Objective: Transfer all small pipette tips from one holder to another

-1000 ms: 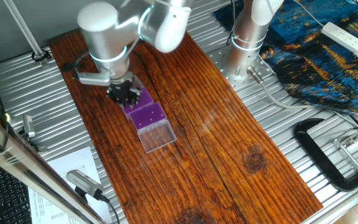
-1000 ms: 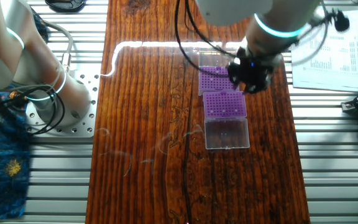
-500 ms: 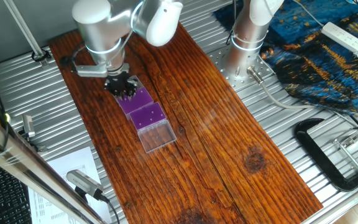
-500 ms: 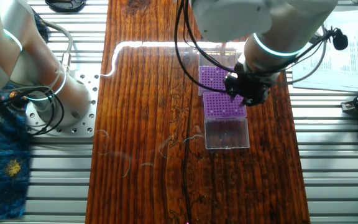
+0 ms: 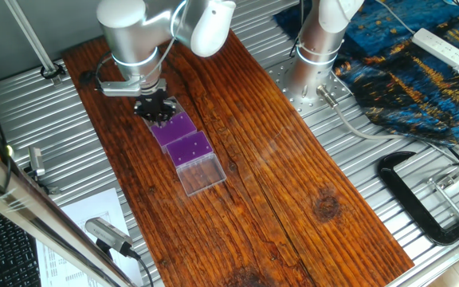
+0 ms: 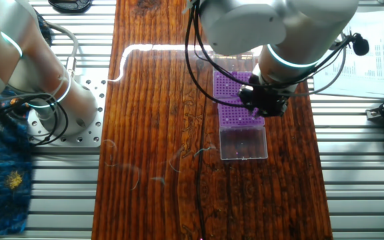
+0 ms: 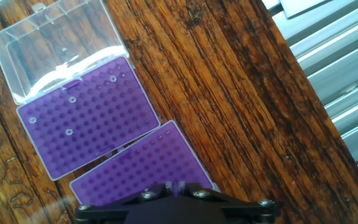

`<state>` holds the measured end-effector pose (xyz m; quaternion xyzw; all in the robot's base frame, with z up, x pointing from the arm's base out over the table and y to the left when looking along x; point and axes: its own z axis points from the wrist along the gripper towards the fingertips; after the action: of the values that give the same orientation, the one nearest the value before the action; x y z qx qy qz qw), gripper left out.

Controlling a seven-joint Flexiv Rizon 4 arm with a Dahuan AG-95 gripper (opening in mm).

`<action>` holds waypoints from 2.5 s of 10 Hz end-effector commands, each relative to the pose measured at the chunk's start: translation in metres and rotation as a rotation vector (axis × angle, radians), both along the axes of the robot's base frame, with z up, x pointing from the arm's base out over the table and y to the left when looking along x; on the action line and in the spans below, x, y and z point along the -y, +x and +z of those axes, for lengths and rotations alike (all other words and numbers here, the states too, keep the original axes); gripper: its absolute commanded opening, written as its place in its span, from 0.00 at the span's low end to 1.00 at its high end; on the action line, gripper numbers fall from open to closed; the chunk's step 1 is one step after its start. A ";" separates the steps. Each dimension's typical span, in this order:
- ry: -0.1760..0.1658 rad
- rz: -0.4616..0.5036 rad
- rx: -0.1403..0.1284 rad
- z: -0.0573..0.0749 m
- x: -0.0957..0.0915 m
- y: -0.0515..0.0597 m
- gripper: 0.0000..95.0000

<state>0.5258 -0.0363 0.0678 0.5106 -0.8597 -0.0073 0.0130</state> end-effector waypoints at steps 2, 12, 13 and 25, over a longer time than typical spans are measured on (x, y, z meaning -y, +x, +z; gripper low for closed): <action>-0.001 0.000 0.004 -0.001 0.001 0.001 0.00; -0.001 0.000 0.004 -0.001 0.001 0.001 0.00; -0.001 0.000 0.004 -0.001 0.001 0.001 0.00; -0.017 -0.018 0.006 -0.007 0.010 0.012 0.20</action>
<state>0.5388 -0.0455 0.0598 0.5030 -0.8642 0.0014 0.0151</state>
